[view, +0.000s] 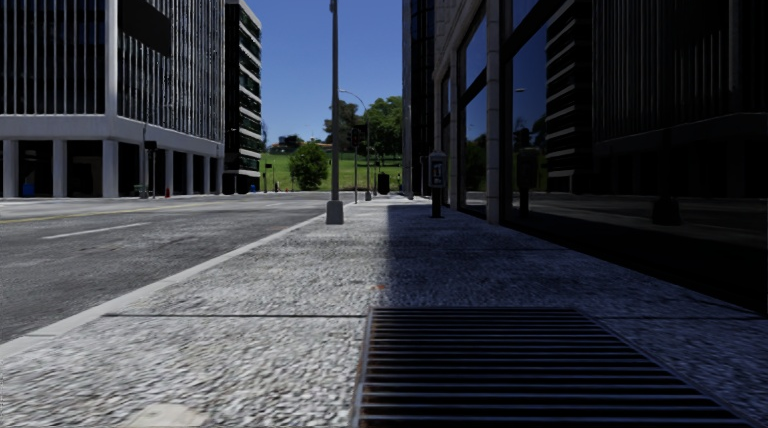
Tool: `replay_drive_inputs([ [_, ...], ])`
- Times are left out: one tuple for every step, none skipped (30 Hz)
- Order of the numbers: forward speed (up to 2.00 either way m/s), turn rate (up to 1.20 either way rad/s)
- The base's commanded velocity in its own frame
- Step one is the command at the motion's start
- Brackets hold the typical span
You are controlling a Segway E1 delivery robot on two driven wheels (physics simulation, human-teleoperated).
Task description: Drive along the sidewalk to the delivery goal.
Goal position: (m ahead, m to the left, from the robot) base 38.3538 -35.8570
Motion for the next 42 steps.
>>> replay_drive_inputs([
  [2.00,0.00],
  [2.00,0.00],
  [2.00,0.00],
  [2.00,0.00],
  [2.00,0.00],
  [2.00,0.00],
  [2.00,0.00],
  [2.00,0.00],
  [2.00,0.00],
  [2.00,0.00],
  [2.00,0.00],
  [2.00,0.00],
  [2.00,0.00],
  [2.00,0.00],
  [2.00,0.00],
  [2.00,0.00],
  [2.00,0.00],
  [2.00,0.00],
  [2.00,0.00],
  [2.00,0.00],
  [2.00,0.00],
  [2.00,0.00],
  [2.00,0.00],
  [2.00,0.00],
  [2.00,0.00],
  [2.00,0.00],
  [2.00,0.00],
  [2.00,0.00],
  [2.00,0.00],
  [2.00,0.00],
  [2.00,0.00],
  [2.00,0.00],
  [2.00,0.00],
  [2.00,0.00],
  [2.00,0.00],
  [2.00,0.00],
  [2.00,0.00],
  [2.00,0.00],
  [2.00,0.00],
  [2.00,0.00],
  [2.00,0.00],
  [2.00,0.00],
])
